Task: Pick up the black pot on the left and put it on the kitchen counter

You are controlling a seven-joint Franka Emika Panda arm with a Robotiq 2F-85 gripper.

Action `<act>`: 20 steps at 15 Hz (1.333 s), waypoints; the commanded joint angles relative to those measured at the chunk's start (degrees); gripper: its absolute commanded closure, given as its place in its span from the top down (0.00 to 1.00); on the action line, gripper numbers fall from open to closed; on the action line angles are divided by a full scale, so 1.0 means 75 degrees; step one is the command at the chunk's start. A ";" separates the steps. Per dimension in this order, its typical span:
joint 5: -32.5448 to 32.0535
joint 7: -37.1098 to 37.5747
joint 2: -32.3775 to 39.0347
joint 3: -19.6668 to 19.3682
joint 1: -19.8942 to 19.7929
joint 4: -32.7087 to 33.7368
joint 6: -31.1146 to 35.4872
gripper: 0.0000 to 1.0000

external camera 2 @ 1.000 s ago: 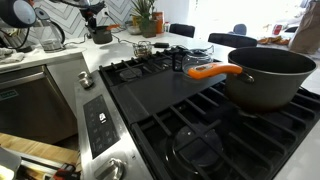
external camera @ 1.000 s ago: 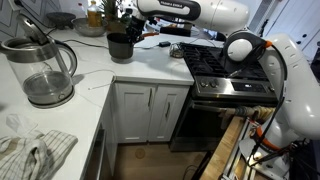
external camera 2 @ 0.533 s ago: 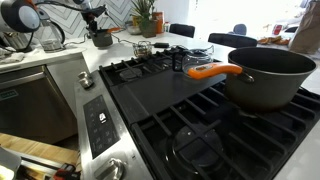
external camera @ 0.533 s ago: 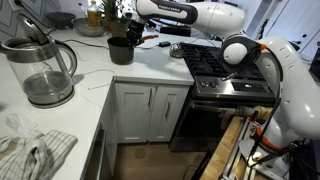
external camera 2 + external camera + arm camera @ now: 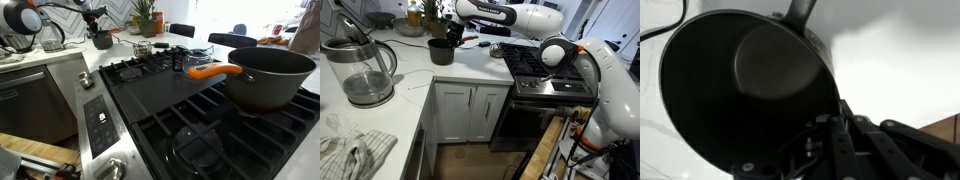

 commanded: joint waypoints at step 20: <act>-0.0022 0.0777 -0.0213 -0.0127 0.0049 0.0788 -0.1179 0.95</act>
